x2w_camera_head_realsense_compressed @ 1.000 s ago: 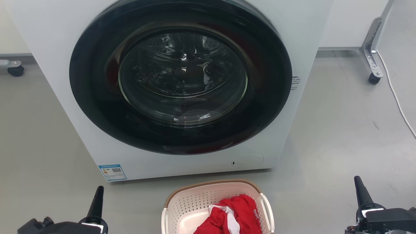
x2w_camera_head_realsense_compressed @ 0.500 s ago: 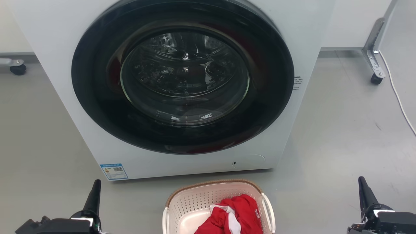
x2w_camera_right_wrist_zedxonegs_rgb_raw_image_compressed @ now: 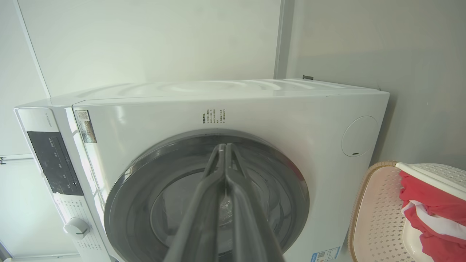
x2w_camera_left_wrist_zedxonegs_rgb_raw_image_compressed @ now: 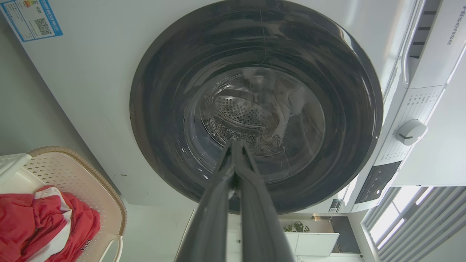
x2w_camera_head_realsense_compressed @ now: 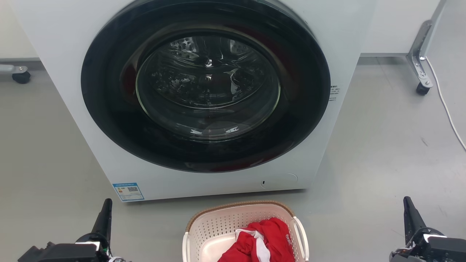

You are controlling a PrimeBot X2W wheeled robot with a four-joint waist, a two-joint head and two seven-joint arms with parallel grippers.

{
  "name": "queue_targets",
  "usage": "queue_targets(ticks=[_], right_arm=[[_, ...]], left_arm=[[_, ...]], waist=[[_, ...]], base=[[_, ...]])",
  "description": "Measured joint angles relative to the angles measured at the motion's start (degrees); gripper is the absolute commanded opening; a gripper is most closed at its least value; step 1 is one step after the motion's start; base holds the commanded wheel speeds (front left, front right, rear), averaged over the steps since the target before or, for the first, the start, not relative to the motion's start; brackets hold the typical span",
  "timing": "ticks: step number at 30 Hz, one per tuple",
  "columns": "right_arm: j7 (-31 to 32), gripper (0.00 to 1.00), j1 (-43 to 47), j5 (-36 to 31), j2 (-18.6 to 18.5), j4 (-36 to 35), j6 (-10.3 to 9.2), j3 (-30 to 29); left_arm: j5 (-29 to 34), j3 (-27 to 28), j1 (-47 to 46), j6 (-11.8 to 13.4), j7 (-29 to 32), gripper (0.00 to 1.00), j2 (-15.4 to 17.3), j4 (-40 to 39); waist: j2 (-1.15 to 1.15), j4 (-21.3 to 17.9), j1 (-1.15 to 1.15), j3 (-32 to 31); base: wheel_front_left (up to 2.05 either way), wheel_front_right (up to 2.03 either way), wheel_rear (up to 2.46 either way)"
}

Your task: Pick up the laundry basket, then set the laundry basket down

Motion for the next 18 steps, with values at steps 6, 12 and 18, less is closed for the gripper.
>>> queue_targets(ticks=[6, 12, 18], right_arm=[[0.0, 0.0, 0.0, 0.0, 0.0, 0.0, 0.0, 0.0], [0.0, 0.0, 0.0, 0.0, 0.0, 0.0, 0.0, 0.0], [0.0, 0.0, 0.0, 0.0, 0.0, 0.0, 0.0, 0.0]], left_arm=[[0.0, 0.0, 0.0, 0.0, 0.0, 0.0, 0.0, 0.0], [0.0, 0.0, 0.0, 0.0, 0.0, 0.0, 0.0, 0.1], [0.0, 0.0, 0.0, -0.4, 0.0, 0.0, 0.0, 0.1]], waist=[[0.0, 0.0, 0.0, 0.0], [0.0, 0.0, 0.0, 0.0], [0.0, 0.0, 0.0, 0.0]], base=[[0.0, 0.0, 0.0], [0.0, 0.0, 0.0], [0.0, 0.0, 0.0]])
